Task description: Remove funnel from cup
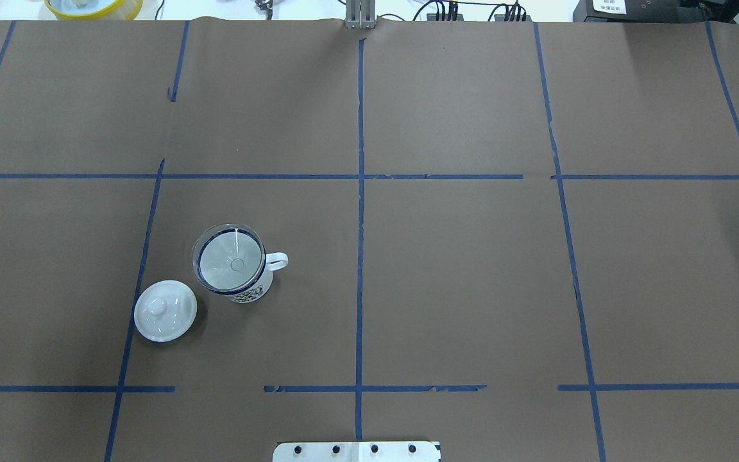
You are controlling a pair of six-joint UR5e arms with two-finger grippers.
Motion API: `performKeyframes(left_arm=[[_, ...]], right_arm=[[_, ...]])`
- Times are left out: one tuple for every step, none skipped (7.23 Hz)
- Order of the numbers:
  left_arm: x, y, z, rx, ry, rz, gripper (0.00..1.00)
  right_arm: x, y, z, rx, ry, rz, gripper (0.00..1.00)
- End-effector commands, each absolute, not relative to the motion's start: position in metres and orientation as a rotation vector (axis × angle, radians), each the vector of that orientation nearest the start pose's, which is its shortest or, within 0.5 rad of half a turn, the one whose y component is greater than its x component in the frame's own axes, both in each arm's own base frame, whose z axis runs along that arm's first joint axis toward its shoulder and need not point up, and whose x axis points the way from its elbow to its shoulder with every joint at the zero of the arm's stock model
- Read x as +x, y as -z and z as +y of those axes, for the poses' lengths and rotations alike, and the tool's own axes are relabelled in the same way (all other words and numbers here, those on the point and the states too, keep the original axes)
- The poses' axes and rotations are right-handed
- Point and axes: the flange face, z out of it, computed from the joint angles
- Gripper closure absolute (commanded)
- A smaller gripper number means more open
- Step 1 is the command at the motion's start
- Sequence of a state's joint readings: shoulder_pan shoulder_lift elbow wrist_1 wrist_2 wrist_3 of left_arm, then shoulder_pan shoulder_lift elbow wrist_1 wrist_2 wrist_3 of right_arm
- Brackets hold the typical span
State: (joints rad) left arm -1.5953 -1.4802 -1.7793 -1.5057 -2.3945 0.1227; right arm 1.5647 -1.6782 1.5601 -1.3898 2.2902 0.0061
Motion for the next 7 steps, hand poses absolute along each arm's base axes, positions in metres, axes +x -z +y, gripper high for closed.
performKeyframes(left_arm=[[-0.072, -0.595, -0.457, 0.124, -0.122, 0.814, 0.00], [-0.072, -0.595, -0.458, 0.124, -0.120, 0.815, 0.00], [-0.070, -0.593, -0.459, 0.133, -0.130, 0.816, 0.00], [-0.064, -0.568, -0.477, 0.215, -0.179, 0.821, 0.00], [-0.057, -0.534, -0.499, 0.312, -0.236, 0.813, 0.00], [-0.053, -0.492, -0.535, 0.453, -0.302, 0.785, 0.00], [-0.054, -0.469, -0.546, 0.532, -0.297, 0.767, 0.00]], right_arm=[[0.065, -0.700, -0.449, 0.056, 0.023, -0.720, 0.00], [0.065, -0.700, -0.449, 0.056, 0.023, -0.720, 0.00], [0.065, -0.700, -0.449, 0.056, 0.023, -0.720, 0.00], [0.065, -0.700, -0.449, 0.056, 0.023, -0.720, 0.00], [0.065, -0.700, -0.449, 0.056, 0.023, -0.720, 0.00], [0.065, -0.700, -0.449, 0.056, 0.023, -0.720, 0.00], [0.065, -0.700, -0.449, 0.056, 0.023, -0.720, 0.00]])
